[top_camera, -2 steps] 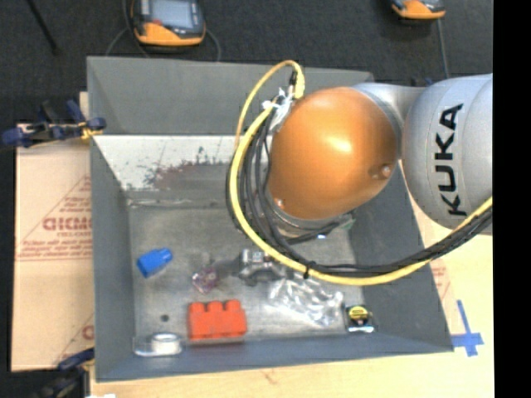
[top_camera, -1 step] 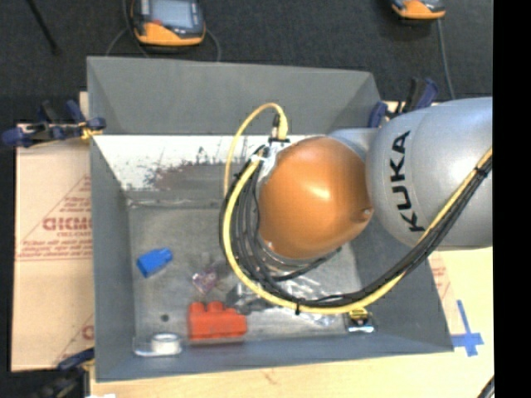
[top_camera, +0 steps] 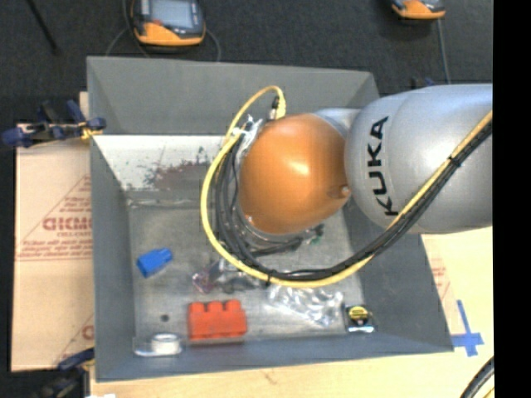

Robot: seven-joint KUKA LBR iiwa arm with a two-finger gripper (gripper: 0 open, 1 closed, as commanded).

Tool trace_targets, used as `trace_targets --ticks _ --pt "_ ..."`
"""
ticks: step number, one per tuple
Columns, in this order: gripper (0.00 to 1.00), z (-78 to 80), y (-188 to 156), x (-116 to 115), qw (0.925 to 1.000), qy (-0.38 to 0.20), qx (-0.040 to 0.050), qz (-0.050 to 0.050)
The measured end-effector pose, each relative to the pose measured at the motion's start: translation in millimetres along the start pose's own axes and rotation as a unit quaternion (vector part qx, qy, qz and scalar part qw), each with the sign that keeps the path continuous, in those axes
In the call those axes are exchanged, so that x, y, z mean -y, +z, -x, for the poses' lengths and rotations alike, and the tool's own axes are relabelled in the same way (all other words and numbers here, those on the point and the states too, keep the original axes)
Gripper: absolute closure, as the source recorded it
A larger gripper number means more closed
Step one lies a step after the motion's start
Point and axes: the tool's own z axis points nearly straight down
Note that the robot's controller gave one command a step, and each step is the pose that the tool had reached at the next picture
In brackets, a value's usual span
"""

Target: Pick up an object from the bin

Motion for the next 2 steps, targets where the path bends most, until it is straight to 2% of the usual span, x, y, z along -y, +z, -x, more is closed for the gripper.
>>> trace_targets --ticks 1,2 --pt "1.00 27.4 26.7 47.0 1.0000 0.003 -0.0008 0.000" --pt "0.00 27.3 25.3 45.4 1.0000 0.003 -0.0008 0.001"
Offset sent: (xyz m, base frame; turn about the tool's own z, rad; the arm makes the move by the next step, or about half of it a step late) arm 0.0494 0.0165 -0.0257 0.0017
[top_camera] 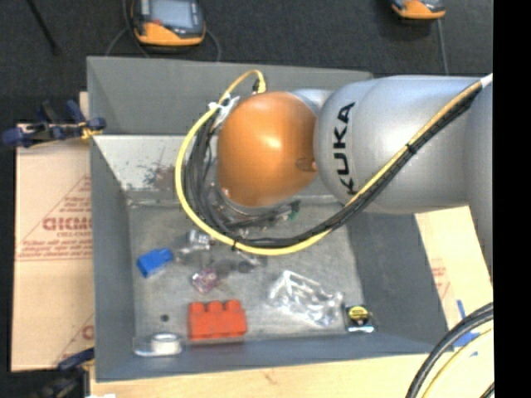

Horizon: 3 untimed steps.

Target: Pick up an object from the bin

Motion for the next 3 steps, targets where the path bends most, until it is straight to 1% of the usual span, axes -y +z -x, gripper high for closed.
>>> trace_targets --ticks 1,2,3 --pt "0.00 47.5 53 2 0.9999 0.012 0.0004 0.001" --pt "0.00 -27.0 91 -10 0.9992 0.041 -0.0037 0.003" --pt "0.00 -30.2 92 -53 0.9997 0.024 -0.0009 0.001"
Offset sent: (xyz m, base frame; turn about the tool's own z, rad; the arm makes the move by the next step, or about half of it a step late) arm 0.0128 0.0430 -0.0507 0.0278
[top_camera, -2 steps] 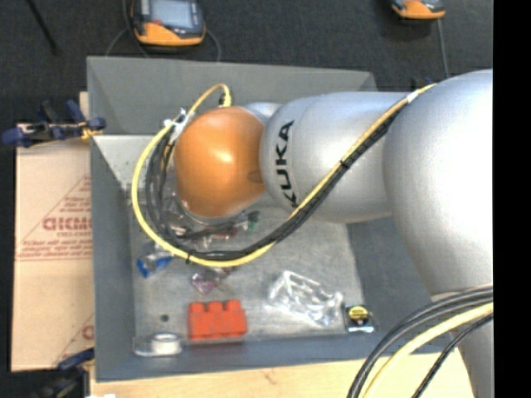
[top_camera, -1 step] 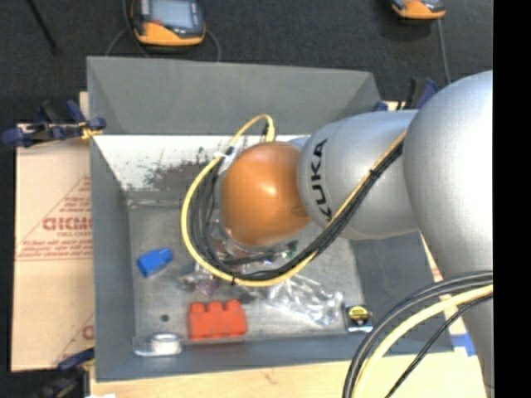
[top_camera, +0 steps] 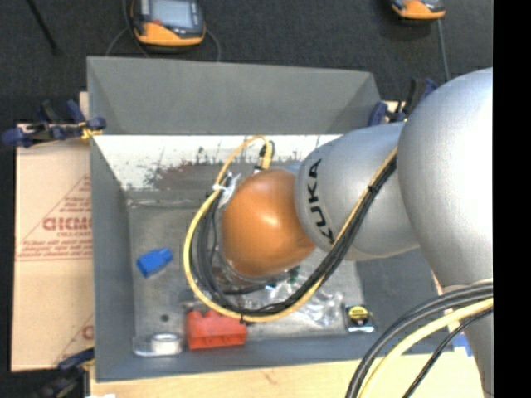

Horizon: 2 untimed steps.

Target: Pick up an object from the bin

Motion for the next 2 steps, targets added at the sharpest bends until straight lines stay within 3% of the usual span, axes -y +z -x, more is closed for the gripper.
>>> trace_targets --ticks 1,2 --pt "0.00 57.4 -0.3 -15.1 0.9945 0.104 0.0020 -0.001" --pt "1.00 56.1 -0.7 -13.5 0.9945 0.104 0.0016 -0.003"
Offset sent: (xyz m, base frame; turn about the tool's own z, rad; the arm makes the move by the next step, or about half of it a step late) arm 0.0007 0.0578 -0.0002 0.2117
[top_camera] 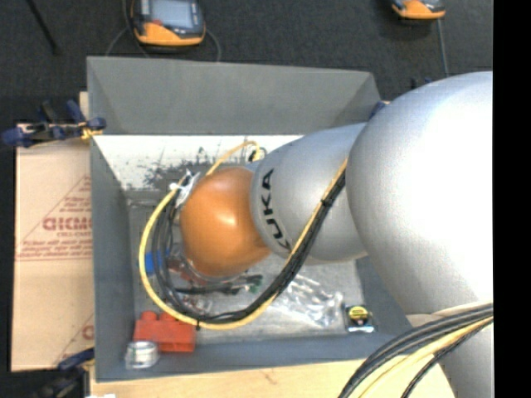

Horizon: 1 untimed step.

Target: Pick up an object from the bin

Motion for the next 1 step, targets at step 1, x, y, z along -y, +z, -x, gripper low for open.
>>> trace_targets --ticks 1 --pt "1.00 32.8 -152.7 -20.2 0.9990 -0.045 0.0020 -0.002"
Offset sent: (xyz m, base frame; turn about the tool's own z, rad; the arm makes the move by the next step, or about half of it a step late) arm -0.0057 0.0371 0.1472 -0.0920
